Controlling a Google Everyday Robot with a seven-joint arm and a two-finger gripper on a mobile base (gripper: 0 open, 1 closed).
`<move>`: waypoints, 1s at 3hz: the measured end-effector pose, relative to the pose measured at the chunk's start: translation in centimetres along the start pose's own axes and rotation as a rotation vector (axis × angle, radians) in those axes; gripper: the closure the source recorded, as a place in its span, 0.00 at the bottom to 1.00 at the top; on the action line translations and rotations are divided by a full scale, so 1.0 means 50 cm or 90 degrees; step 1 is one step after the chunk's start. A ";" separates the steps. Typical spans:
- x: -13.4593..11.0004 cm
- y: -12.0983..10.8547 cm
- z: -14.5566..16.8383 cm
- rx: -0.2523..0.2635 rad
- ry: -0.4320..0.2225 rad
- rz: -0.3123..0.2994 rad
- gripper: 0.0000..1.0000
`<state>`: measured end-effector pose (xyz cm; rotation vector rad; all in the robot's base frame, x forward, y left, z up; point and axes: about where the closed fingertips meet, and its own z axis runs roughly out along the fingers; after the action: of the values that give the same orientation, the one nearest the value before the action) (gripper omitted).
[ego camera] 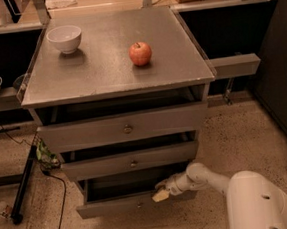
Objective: Open bottom drawer
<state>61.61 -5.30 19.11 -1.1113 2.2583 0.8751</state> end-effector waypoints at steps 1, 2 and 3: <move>0.005 0.010 -0.005 -0.003 -0.001 0.004 1.00; 0.005 0.010 -0.005 -0.003 -0.001 0.004 1.00; 0.006 0.020 -0.005 -0.005 -0.003 0.006 1.00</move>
Offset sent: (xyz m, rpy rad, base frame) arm -0.1578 -0.0509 0.0208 0.0943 0.0841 -0.0347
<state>60.57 -5.19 19.42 -1.1011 2.2600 0.8909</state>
